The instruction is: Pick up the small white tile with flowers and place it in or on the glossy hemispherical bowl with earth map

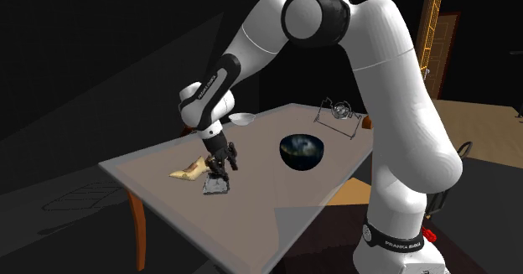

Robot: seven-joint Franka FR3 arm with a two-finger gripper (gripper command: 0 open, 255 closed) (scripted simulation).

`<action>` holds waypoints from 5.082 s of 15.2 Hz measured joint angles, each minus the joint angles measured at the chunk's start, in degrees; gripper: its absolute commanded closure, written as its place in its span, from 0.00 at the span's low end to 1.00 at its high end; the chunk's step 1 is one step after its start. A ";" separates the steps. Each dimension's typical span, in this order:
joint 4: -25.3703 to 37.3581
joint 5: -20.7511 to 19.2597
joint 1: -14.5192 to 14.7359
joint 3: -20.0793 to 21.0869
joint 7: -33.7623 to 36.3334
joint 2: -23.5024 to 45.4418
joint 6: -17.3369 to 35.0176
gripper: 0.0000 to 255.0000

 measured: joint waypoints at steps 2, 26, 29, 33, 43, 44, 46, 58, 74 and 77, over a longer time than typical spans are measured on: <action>1.85 3.74 0.57 -0.57 8.67 1.69 1.38 0.00; 10.25 20.80 2.16 -4.31 49.42 14.07 15.54 1.00; 10.26 20.80 2.17 -4.31 49.42 14.07 15.54 1.00; 10.26 20.79 2.17 -4.32 49.42 14.05 15.55 1.00; 10.38 18.93 3.17 -5.83 50.38 9.94 11.48 1.00; 10.32 18.73 3.33 -5.97 50.54 9.49 11.10 1.00; 10.23 18.18 3.65 -6.37 50.83 8.28 10.03 1.00; 12.23 15.41 4.80 -8.15 52.30 2.92 3.07 1.00; 15.99 12.41 5.60 -9.75 53.52 -2.81 -5.88 1.00; 11.99 11.10 4.90 -11.00 51.69 -5.93 -4.76 1.00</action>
